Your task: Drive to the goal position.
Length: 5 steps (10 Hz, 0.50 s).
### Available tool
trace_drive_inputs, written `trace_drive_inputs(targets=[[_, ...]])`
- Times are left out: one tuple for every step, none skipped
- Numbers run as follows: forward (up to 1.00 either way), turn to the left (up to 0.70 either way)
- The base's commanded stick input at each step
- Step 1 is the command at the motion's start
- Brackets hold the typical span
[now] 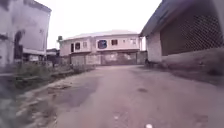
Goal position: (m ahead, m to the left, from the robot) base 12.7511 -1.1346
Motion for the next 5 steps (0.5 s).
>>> trace_drive_inputs(targets=[[1.00,0.00],[1.00,0.00],[1.00,0.00],[1.00,0.00],[1.00,0.00]])
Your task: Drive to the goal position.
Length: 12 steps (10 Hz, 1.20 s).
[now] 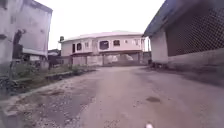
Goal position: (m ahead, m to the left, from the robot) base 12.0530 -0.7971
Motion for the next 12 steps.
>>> trace_drive_inputs(targets=[[1.00,0.00],[1.00,0.00],[1.00,0.00],[1.00,0.00],[1.00,0.00],[1.00,0.00],[1.00,0.00],[1.00,0.00],[1.00,0.00],[1.00,0.00],[1.00,0.00],[1.00,0.00]])
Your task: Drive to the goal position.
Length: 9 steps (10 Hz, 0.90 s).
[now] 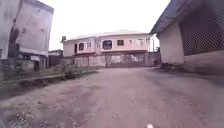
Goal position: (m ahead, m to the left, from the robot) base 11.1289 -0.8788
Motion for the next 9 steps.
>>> trace_drive_inputs(targets=[[1.00,0.00],[1.00,0.00],[1.00,0.00],[1.00,0.00],[1.00,0.00],[1.00,0.00],[1.00,0.00],[1.00,0.00],[1.00,0.00]])
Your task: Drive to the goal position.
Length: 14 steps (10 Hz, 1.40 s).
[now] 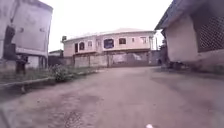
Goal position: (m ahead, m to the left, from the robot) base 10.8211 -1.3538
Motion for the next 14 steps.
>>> trace_drive_inputs(targets=[[1.00,0.00],[1.00,-0.09],[1.00,-0.33],[1.00,-0.40],[1.00,0.00],[1.00,0.00],[1.00,0.00],[1.00,0.00],[1.00,-0.15],[1.00,-0.38],[1.00,-0.19],[1.00,0.00],[1.00,0.00],[1.00,0.00]])
